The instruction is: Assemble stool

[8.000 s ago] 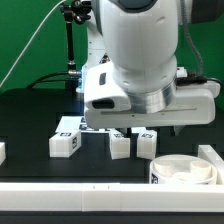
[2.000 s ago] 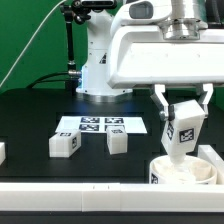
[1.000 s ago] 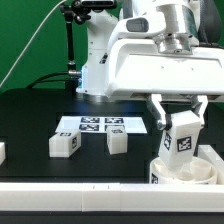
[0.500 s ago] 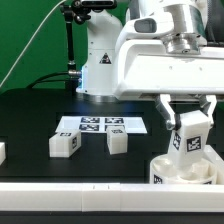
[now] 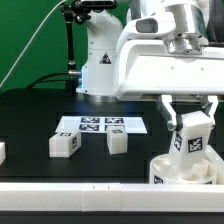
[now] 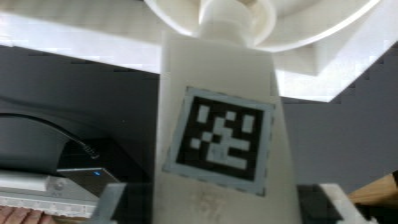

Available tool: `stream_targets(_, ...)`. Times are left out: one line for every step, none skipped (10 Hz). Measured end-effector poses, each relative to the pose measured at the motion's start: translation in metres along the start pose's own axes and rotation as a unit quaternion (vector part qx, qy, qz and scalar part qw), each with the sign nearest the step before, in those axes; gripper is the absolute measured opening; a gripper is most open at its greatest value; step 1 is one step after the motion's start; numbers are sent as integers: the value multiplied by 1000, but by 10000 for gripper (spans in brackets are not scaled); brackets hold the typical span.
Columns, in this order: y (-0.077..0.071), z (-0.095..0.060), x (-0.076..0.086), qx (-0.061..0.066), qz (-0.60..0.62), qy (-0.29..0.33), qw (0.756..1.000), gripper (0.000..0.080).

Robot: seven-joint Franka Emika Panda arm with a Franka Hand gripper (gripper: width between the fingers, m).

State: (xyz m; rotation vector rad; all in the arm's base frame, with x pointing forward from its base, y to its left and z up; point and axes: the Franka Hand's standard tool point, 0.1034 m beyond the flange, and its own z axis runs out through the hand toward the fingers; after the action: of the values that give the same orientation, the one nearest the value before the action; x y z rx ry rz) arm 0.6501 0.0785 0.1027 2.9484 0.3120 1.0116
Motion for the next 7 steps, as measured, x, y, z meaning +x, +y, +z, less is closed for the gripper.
stream_targets(-3,0,0,1,-1,0,1000,327)
stream_targets(-4,0,1,2,-2,-1,1000,327)
stream_targets(-4,0,1,2,-2,-1,1000,327)
stream_targets(-4,0,1,2,-4,-1,1000,327)
stream_targets(-4,0,1,2,-4,-1,1000,327)
stream_targets(-4,0,1,2,-4,-1,1000,327)
stream_targets(-5,0,1,2,-4,-1,1000,327)
